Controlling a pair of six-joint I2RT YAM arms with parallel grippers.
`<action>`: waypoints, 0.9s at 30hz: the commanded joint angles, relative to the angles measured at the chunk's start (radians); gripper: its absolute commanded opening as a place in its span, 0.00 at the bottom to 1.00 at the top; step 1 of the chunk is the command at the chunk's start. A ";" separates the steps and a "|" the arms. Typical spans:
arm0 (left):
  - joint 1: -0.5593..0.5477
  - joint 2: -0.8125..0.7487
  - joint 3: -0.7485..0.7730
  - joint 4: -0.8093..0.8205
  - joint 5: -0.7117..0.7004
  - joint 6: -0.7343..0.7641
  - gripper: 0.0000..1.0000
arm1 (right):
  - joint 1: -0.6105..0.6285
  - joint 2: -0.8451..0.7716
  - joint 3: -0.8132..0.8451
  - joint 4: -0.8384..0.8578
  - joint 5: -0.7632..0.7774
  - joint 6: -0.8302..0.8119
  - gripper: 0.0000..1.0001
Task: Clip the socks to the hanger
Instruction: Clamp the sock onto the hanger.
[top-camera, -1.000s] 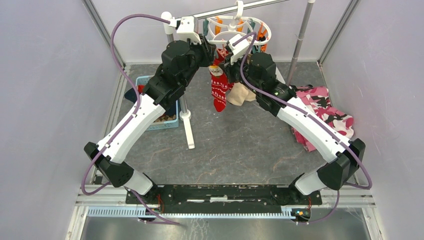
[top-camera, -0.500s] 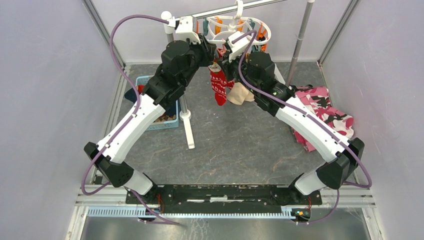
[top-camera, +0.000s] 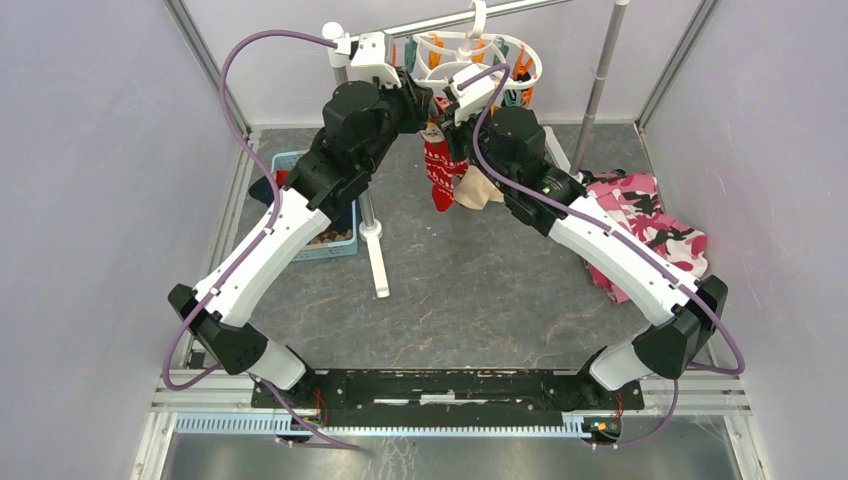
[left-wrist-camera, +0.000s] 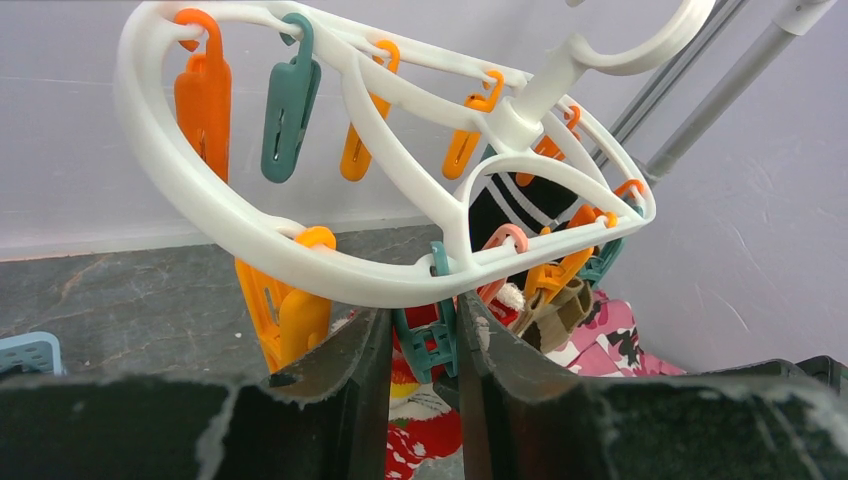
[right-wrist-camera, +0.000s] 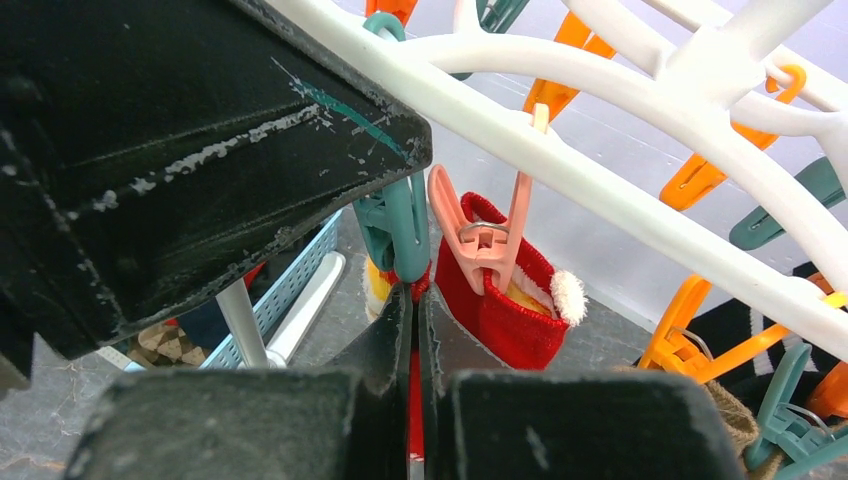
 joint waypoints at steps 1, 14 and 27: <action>-0.002 -0.022 -0.003 0.018 -0.002 -0.035 0.02 | 0.015 -0.037 0.062 0.050 0.045 -0.016 0.00; 0.003 -0.019 -0.013 0.022 -0.002 -0.042 0.02 | 0.052 -0.065 0.062 0.055 0.079 -0.069 0.00; 0.008 -0.015 -0.020 0.029 0.005 -0.050 0.02 | 0.065 -0.060 0.068 0.068 0.082 -0.108 0.00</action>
